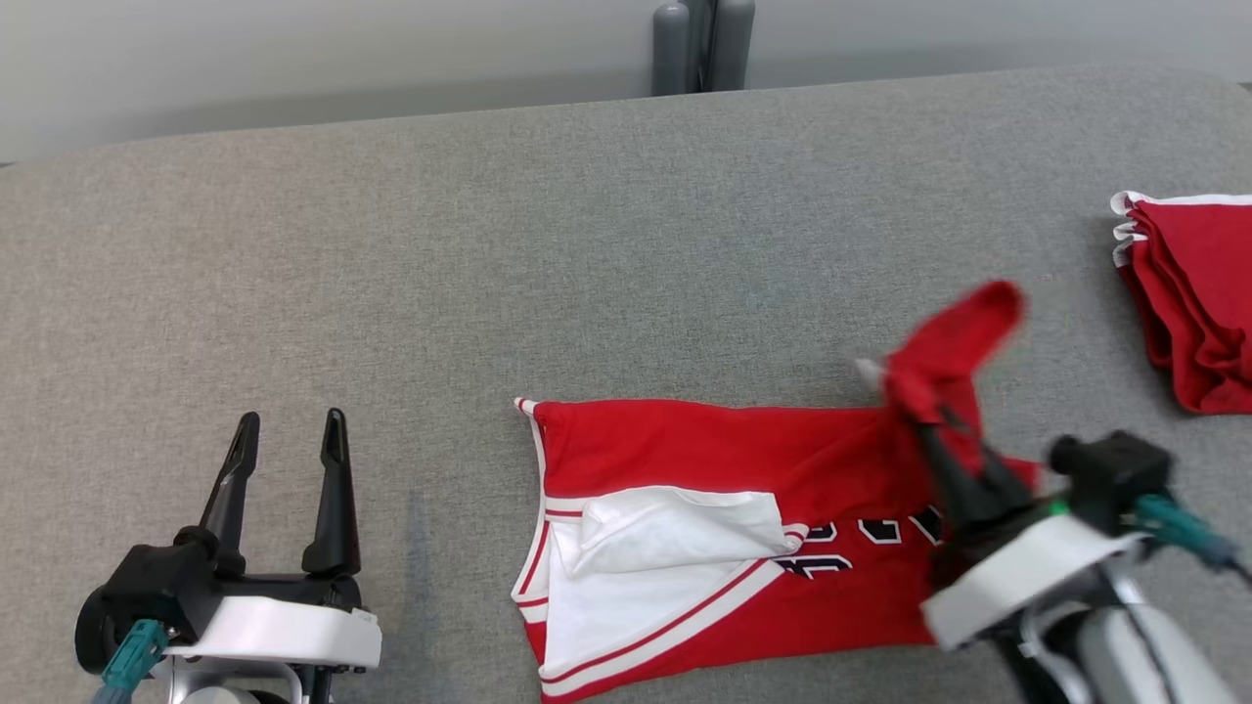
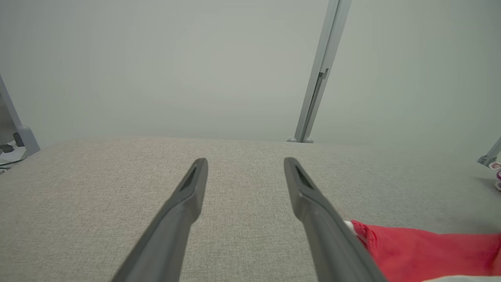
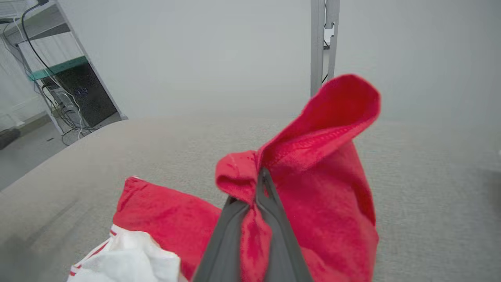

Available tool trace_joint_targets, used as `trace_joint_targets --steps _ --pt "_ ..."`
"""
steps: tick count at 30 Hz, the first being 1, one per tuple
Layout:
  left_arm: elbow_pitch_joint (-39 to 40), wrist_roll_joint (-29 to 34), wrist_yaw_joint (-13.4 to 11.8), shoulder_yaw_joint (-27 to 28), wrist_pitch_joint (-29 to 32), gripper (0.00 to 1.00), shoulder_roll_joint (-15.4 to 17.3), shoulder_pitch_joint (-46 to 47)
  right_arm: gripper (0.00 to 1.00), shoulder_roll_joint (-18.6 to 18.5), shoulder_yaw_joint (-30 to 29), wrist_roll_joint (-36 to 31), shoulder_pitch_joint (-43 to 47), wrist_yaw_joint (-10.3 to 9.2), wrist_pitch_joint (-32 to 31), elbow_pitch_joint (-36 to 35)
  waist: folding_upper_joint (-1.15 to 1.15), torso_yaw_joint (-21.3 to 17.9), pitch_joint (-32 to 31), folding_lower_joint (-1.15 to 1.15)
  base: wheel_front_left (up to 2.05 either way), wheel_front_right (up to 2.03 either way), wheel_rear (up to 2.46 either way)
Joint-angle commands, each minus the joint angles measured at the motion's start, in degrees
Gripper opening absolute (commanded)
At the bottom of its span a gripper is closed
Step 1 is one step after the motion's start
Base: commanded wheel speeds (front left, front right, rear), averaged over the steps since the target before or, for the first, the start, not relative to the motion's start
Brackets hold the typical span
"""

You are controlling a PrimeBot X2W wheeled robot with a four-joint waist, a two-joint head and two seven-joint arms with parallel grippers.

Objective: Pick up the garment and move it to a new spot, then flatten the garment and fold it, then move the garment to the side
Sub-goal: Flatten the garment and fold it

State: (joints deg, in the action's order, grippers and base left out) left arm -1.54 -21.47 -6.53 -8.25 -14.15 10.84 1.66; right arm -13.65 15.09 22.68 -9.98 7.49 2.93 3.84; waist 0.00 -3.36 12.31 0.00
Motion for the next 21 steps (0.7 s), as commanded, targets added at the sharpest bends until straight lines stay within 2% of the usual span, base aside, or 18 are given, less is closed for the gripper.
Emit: trace_joint_targets --steps 1,5,10,21 --pt "0.1 -0.3 0.3 -0.1 0.1 1.0 0.4 0.9 0.0 1.7 2.8 -0.3 -1.1 0.01 -1.2 -1.7 0.0 0.3 0.0 0.0 0.0 0.0 0.0" --pt "-0.2 -0.2 0.5 -0.7 0.3 1.0 0.3 1.5 0.0 5.6 10.1 1.3 -2.4 0.01 -2.4 -2.2 0.0 1.4 0.2 0.0 0.0 0.0 0.0" --pt "-0.5 -0.3 0.6 -1.3 0.1 1.0 0.0 1.9 0.0 8.6 17.1 3.7 -4.4 0.01 -0.4 1.7 0.0 2.9 0.6 0.0 0.0 0.0 0.0" --pt "-1.2 -0.1 0.9 -2.1 -0.3 1.0 -0.6 3.2 0.0 10.6 25.6 8.6 -10.8 0.01 6.4 13.0 0.0 4.7 2.4 0.0 0.0 0.0 0.0"
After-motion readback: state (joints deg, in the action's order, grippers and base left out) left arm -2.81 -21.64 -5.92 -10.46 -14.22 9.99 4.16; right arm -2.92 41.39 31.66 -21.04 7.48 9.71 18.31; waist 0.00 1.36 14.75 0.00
